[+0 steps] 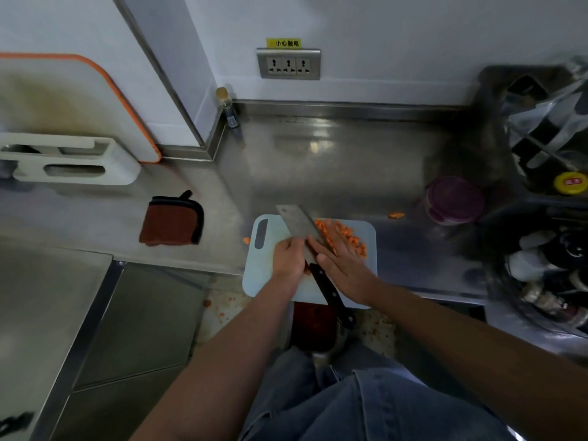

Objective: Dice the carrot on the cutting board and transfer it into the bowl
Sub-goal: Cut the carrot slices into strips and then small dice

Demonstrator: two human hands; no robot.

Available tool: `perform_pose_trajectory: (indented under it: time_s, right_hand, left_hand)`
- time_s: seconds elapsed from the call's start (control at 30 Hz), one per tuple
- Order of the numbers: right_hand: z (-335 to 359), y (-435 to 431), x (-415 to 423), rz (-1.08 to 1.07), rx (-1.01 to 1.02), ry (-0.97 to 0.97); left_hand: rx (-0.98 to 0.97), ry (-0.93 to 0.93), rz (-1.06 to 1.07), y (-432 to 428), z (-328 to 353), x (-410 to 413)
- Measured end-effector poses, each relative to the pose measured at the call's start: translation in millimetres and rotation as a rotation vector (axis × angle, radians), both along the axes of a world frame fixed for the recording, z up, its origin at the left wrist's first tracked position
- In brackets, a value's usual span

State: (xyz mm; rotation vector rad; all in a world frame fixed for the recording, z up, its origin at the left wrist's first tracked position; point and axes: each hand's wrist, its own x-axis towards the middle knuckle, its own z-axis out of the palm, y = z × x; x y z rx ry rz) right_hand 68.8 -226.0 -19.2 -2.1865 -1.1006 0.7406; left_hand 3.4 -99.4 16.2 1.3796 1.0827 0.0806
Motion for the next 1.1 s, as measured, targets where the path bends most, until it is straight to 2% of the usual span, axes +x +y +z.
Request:
perform_pose_trajectory:
  time_s: [0.17,0.33,0.43,0.57,0.63,0.73,0.87,1.0,1.1]
  right_hand:
    - [4,8,-2,-0.151,-0.082,0.092]
    - [11,11,-4,-0.206,-0.128,0.007]
    - [18,15,-4,-0.15,-0.123,-0.121]
    - [21,16,-11,-0.03,-0.153,-0.021]
    - [21,14,-12,-0.072,-0.112,-0.01]
    - [33,10,-8,-0.307,0.046,0.122]
    - [43,1,0,-0.574,0.17,0.522]
    - [43,-10,4,-0.711,0.248,0.76]
    - [44,-17,3,-0.78,0.278,0.809]
  left_hand:
    - [-0.022,0.021,0.035,10,-1,-6]
    - [0.023,0.05,0.012,17,-4,-10]
    - [0.103,0.076,-0.03,18,-2,-6]
    - [0.246,0.138,-0.094,18,-2,6]
    - [0.254,0.111,-0.142,15,-1,13]
    - [0.329,0.086,-0.23,3,5,19]
    - [0.695,0.073,-0.398,-8,0,13]
    - [0.949,0.053,-0.753,-15,-12,0]
    - [0.912,0.186,-0.862,-13,-18,-1]
